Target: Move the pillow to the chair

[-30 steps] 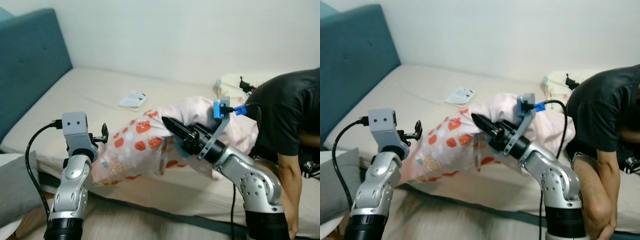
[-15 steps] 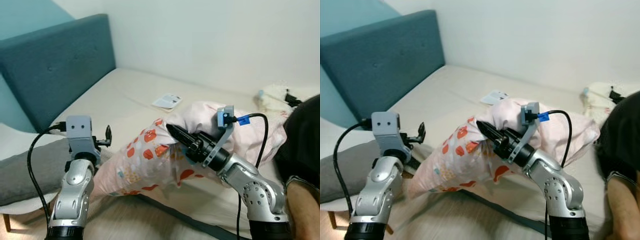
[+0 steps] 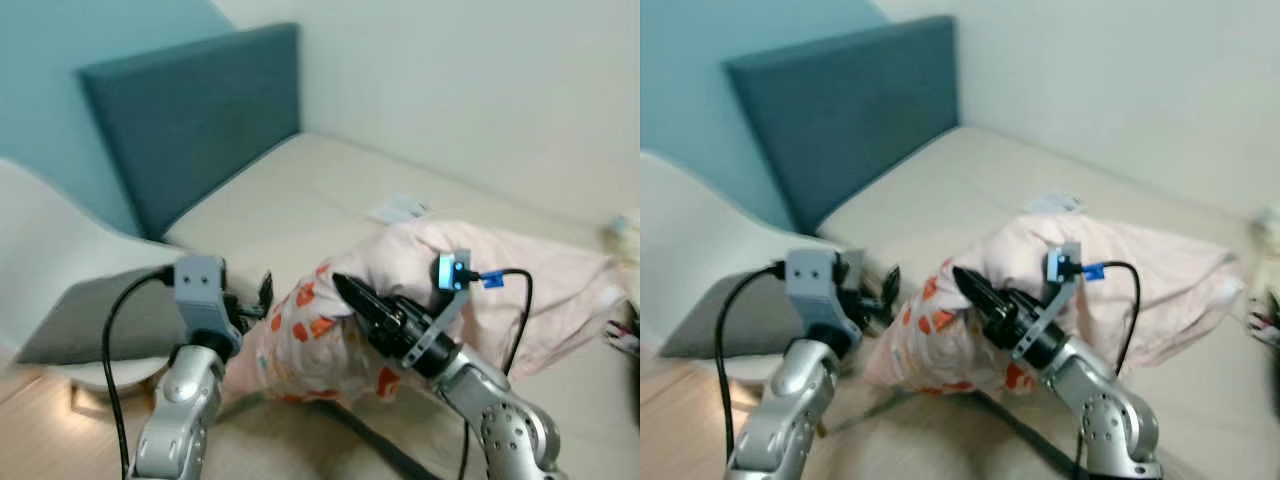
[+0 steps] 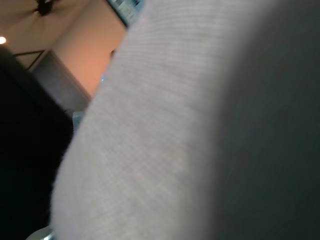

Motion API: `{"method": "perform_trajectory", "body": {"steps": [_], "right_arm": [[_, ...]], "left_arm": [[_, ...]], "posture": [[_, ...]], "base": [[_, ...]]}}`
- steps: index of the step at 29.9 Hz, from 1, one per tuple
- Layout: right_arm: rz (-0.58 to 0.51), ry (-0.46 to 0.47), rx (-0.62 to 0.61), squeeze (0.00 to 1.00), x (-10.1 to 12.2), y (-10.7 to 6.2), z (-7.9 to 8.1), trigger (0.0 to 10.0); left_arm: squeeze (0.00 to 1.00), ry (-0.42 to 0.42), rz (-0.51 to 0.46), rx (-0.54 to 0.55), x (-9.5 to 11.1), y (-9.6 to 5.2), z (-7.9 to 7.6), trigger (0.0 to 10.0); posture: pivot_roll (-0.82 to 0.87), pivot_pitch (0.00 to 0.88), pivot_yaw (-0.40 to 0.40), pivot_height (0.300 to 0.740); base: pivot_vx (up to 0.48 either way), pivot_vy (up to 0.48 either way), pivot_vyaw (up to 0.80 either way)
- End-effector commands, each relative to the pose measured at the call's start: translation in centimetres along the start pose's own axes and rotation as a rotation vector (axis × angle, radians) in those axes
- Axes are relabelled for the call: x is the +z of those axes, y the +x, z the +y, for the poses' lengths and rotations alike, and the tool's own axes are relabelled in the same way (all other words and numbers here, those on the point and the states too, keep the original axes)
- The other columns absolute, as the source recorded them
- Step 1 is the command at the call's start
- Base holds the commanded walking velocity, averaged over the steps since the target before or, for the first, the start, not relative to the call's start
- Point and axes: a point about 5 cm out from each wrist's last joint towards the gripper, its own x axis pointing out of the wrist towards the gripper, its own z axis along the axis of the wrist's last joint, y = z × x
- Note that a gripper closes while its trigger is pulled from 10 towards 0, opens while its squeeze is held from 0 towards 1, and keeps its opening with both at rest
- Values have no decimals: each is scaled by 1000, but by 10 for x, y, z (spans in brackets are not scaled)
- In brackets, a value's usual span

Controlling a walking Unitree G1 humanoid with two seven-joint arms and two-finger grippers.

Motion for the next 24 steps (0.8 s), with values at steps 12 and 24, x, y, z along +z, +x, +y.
{"method": "perform_trajectory", "body": {"steps": [12, 24], "right_arm": [[-31, 6, 83, 0, 2, 5, 5, 10000], [-34, -23, 128, 0, 5, 11, 14, 10000]], "left_arm": [[0, -8, 57, -49, -14, 0, -4, 10000], [0, -18, 52, -42, -14, 1, -2, 10000]], "posture": [[-33, 0, -38, 740], [-30, 0, -35, 740]], "base": [[0, -281, 767], [0, -174, 760]]}}
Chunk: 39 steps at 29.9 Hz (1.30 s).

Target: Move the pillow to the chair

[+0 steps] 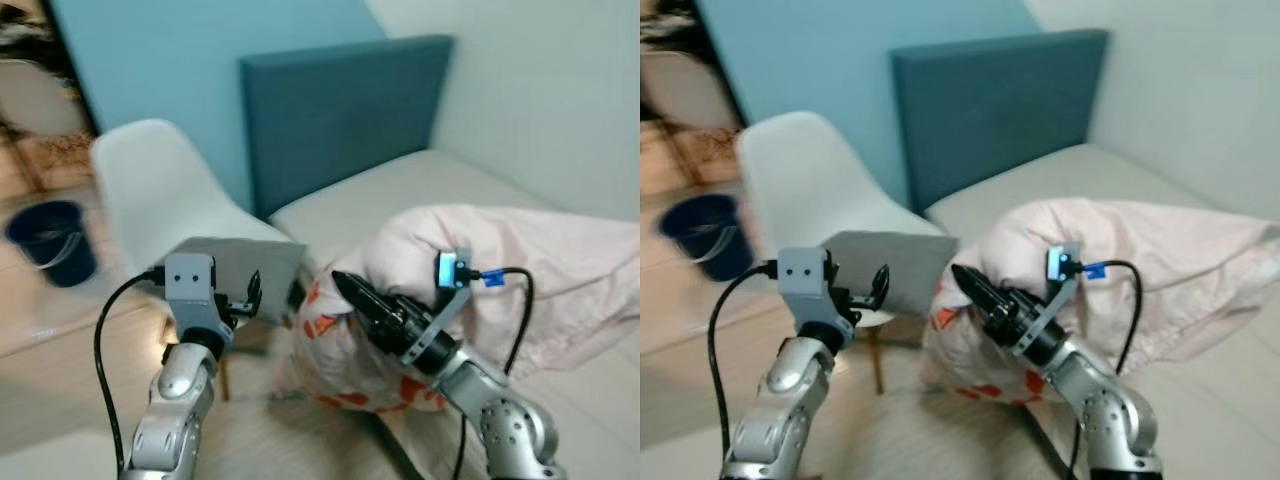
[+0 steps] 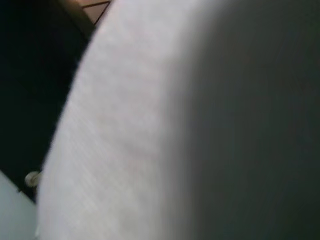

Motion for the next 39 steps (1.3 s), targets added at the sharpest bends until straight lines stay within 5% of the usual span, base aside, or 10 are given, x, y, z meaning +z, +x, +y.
{"method": "perform_trajectory", "body": {"steps": [1, 10, 39], "right_arm": [[-33, -36, 124, 0, 8, 11, 17, 10000], [60, -153, 141, 0, 2, 21, 23, 10000], [-27, -230, 180, 0, 31, 33, 32, 10000]], "left_arm": [[0, -12, -4, -1, 0, 1, 0, 10000], [0, -15, -10, 3, 2, 2, 1, 10000], [0, -21, -39, -1, 13, 12, 2, 10000]], "posture": [[-29, 0, -34, 740], [-32, 5, -34, 740], [-33, 8, -32, 740]], "base": [[0, 0, 750], [0, 0, 750], [0, 0, 752]]}}
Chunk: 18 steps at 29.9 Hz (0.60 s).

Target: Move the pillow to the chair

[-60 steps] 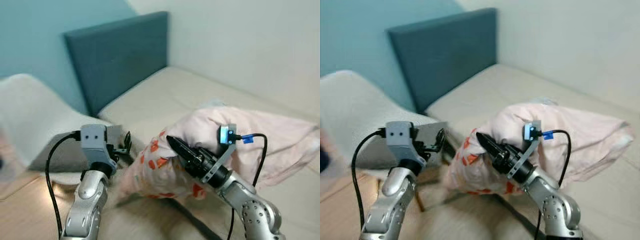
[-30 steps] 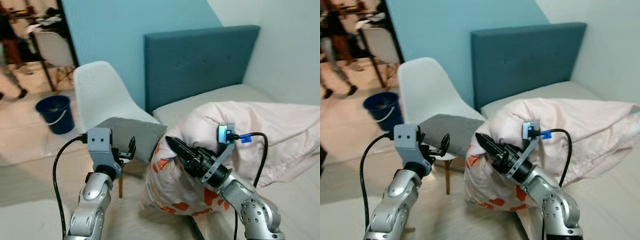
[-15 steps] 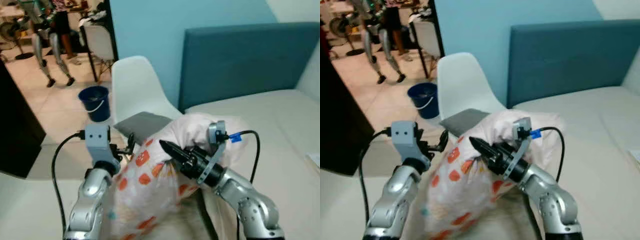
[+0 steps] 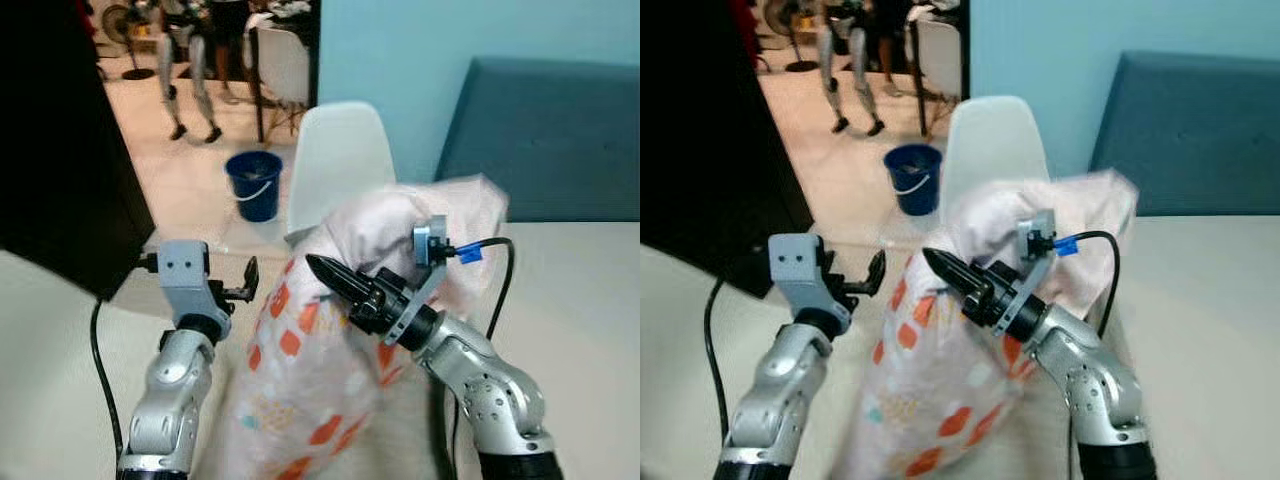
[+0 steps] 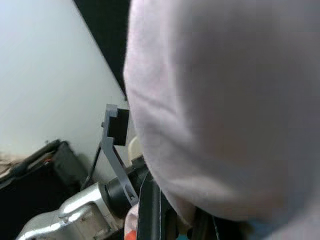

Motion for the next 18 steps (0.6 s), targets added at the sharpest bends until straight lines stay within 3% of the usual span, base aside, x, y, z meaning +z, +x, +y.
{"method": "perform_trajectory", "body": {"steps": [1, 18], "right_arm": [[-77, -43, 60, 0, 16, 5, 9, 10000], [-116, -47, 102, 0, 26, 11, 16, 10000]], "left_arm": [[0, -8, 16, -2, -3, 0, -2, 10000], [0, 13, 5, -11, 1, 4, -3, 10000]], "posture": [[-33, 8, -32, 740], [-29, 3, -30, 740]], "base": [[0, 0, 750], [0, 0, 749]]}}
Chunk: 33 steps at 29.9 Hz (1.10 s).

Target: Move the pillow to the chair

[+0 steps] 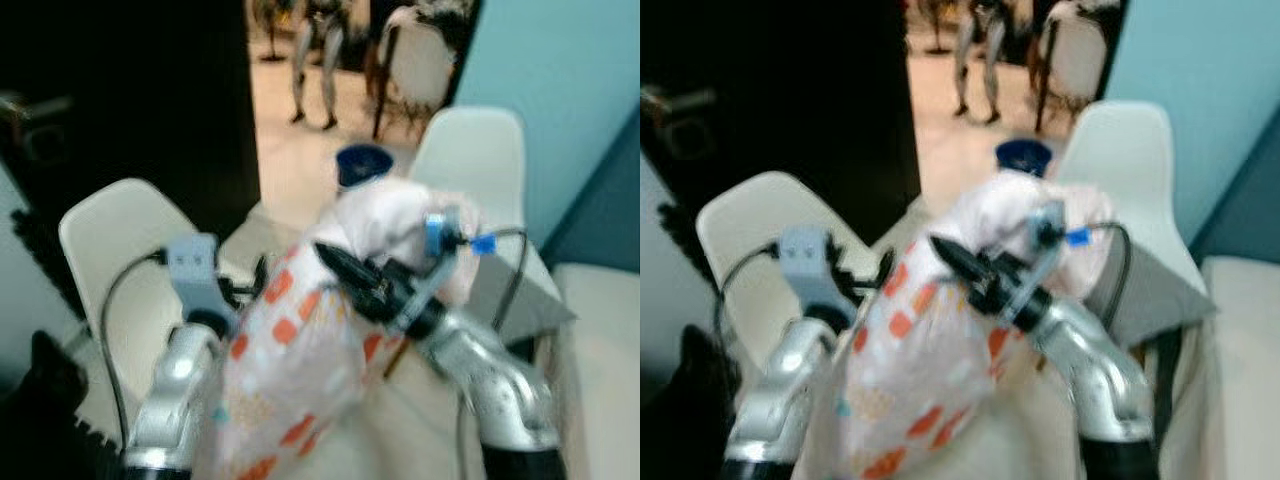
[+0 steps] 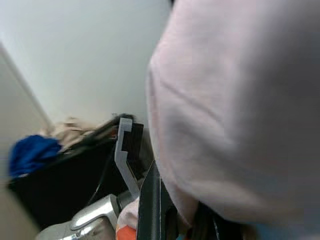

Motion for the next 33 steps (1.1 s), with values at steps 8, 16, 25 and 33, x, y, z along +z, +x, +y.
{"method": "perform_trajectory", "body": {"steps": [8, 16, 25, 33], "right_arm": [[-79, -35, 72, 0, 18, 4, 12, 10000], [-85, -34, 78, 0, 19, 4, 12, 10000], [-74, -36, -18, 0, 16, 5, 1, 10000], [-64, -38, -40, 0, 14, 5, -2, 10000]], "left_arm": [[0, 12, -16, -10, 5, 5, -2, 10000], [0, 16, -27, -6, 8, 8, 0, 10000], [0, 35, -38, -19, 11, 9, -1, 10000], [0, 45, -49, -19, 14, 9, 0, 10000]], "posture": [[-27, 0, -35, 740], [-28, 0, -36, 740], [-26, 0, -36, 740], [-24, 0, -34, 740]], "base": [[0, 0, 737], [0, 0, 738], [31, 0, 456], [326, 0, 0]]}}
